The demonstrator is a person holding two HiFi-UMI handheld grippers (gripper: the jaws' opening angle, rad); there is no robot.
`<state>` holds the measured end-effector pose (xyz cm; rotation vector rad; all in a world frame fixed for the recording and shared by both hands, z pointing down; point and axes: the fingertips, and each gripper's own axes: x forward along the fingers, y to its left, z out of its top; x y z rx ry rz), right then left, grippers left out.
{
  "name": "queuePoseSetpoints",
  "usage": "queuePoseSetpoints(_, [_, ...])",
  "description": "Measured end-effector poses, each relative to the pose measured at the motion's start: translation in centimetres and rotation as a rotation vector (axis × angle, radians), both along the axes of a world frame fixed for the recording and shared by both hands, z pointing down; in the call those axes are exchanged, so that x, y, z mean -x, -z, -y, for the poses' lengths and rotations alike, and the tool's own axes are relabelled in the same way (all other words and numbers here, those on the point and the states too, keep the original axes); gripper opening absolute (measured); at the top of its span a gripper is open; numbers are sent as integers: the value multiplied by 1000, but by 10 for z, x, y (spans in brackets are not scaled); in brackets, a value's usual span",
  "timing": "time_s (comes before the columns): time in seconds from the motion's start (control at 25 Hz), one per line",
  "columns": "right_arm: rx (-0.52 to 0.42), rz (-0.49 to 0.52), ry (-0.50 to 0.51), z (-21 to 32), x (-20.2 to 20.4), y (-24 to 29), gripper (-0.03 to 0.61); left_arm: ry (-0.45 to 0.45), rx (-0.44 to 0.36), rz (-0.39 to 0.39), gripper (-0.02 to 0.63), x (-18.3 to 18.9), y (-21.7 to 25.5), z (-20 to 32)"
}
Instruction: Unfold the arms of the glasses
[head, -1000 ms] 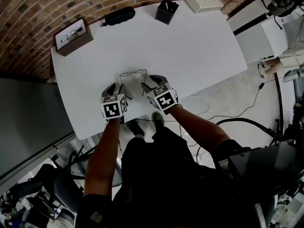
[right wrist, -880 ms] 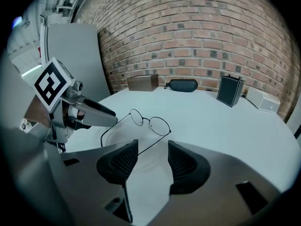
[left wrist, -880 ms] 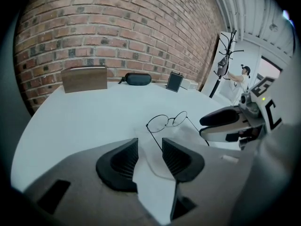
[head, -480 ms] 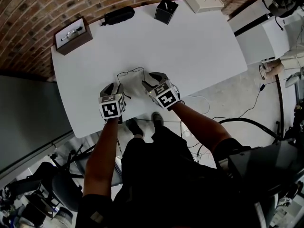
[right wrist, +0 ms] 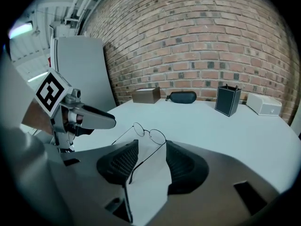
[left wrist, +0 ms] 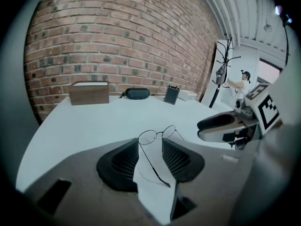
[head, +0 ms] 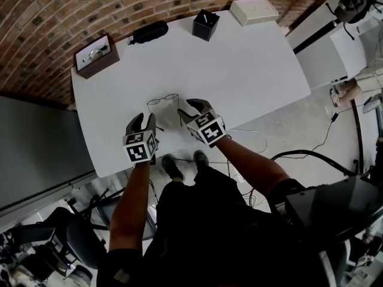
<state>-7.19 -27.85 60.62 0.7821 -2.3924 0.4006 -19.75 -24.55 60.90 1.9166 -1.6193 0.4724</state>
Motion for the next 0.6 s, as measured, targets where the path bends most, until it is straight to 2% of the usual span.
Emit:
queuePoseSetpoints(0.12, [-18, 68, -10, -2, -7, 27, 167, 20, -41, -14, 147, -6, 18, -12])
queuePoseSetpoints(0.2, [-52, 109, -8, -2, -14, 52, 167, 23, -79, -24, 79, -13, 32, -20])
queuePoseSetpoints(0.28, [-74, 155, 15, -2, -15, 76, 157, 32, -114, -33, 58, -15, 49, -28])
queuePoseSetpoints(0.4, [-99, 211, 36, -3, -21, 103, 94, 31, -164, -74, 19, -27, 73, -39])
queuePoseSetpoints(0.48, [-115, 254, 26, -4, -30, 120, 30, -12, -213, -119, 11, -47, 93, -47])
queuePoseSetpoints(0.6, [-117, 317, 25, -6, -36, 144, 23, -25, -276, -163, 9, -63, 124, -53])
